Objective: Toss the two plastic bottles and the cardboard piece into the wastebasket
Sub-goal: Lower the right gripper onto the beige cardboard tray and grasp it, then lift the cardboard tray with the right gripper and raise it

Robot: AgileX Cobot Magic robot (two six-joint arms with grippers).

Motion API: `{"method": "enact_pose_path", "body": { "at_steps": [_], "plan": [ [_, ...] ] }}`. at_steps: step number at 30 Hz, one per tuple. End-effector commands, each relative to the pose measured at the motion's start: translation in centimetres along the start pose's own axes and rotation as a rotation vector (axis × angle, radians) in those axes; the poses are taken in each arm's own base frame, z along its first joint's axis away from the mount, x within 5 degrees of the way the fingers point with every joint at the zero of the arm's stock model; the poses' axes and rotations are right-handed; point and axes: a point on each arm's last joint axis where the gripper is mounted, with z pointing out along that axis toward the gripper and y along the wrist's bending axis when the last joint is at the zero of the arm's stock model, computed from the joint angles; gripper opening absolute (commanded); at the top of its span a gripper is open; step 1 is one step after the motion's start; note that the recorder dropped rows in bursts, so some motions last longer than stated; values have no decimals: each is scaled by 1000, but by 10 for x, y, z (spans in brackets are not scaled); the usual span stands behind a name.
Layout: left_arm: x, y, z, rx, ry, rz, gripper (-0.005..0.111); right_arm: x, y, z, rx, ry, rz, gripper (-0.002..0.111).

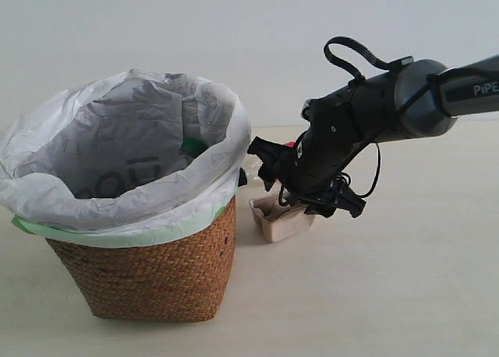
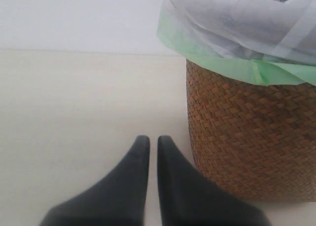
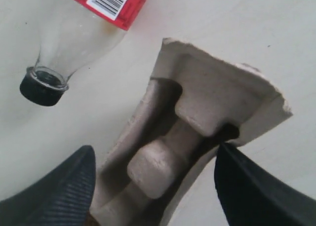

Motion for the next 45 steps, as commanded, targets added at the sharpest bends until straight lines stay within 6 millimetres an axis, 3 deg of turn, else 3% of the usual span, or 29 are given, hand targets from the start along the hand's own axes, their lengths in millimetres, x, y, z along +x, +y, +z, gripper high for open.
{"method": "enact_pose_path", "body": {
  "at_steps": [1,17,28,32,38,45],
  "plan": [
    [1,0,0,-4,-1,-8,6,5,-6,-2,72,23,-57,62],
    [1,0,0,-4,-1,-8,6,5,-22,-4,244,58,-261,62],
    [1,0,0,-4,-1,-8,6,0,-37,-13,422,136,-708,62],
    [1,0,0,-4,-1,-8,6,-6,-30,-30,380,89,-713,62],
    [1,0,0,-4,-1,-8,6,-15,-12,-71,245,-1,-716,62],
    [1,0,0,-4,-1,-8,6,-11,-11,-57,217,14,-734,62]
  ]
}}
